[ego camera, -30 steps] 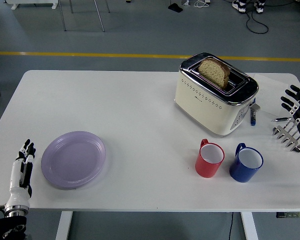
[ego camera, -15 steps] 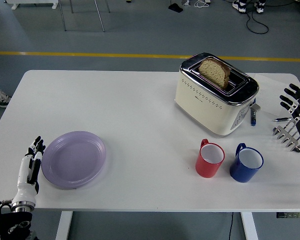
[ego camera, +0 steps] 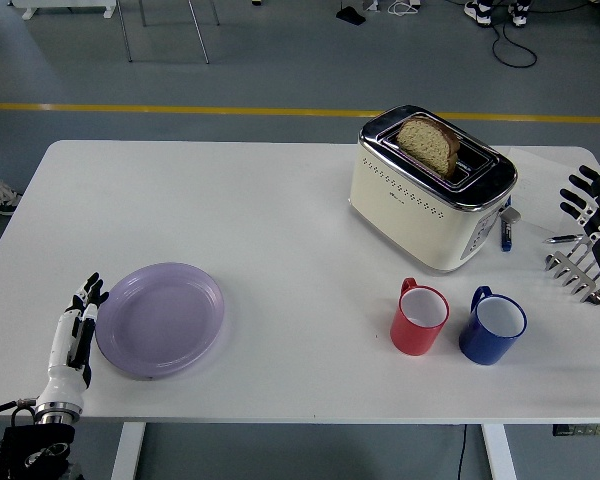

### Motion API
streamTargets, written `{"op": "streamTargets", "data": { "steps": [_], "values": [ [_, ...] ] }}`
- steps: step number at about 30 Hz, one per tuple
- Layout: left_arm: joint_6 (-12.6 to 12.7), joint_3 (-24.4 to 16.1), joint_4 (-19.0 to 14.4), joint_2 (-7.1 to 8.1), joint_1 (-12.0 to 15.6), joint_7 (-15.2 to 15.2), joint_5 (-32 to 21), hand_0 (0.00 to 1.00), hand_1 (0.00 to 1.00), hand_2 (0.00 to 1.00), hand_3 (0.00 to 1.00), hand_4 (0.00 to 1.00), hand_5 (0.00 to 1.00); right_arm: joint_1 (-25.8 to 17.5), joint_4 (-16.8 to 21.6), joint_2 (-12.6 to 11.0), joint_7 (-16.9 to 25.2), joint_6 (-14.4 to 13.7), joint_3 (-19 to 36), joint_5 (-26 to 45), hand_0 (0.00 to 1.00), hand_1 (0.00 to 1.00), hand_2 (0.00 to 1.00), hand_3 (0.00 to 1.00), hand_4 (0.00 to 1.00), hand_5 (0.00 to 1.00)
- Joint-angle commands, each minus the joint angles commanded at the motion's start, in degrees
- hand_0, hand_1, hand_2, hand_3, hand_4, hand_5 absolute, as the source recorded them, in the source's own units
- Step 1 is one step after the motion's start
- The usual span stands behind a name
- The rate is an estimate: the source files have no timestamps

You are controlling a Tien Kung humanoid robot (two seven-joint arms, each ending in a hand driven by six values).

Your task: Push plate across desktop,pick up the break from the machine,place the break in the plate

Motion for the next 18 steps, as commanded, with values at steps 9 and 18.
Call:
{"op": "streamTargets", "data": {
  "steps": [9, 18],
  "values": [
    [0.92, 0.30, -0.21, 0.45, 0.36, -0.89, 0.44, 0.886, 0.899, 0.952, 0.938, 0.545, 0.998, 0.03, 0.02, 0.06, 0.02, 0.03, -0.02, 0.01, 0.901, 0.804, 0.833, 0.811, 0.552, 0.606],
    [1.28, 1.13, 1.37, 0.25, 0.00, -1.22, 0.83, 0.882, 0.898, 0.950, 0.931, 0.546, 0.998, 0.09, -0.05, 0.15, 0.03, 0.06, -0.32, -0.03, 0.901, 0.804, 0.832, 0.810, 0.552, 0.606]
  ]
}}
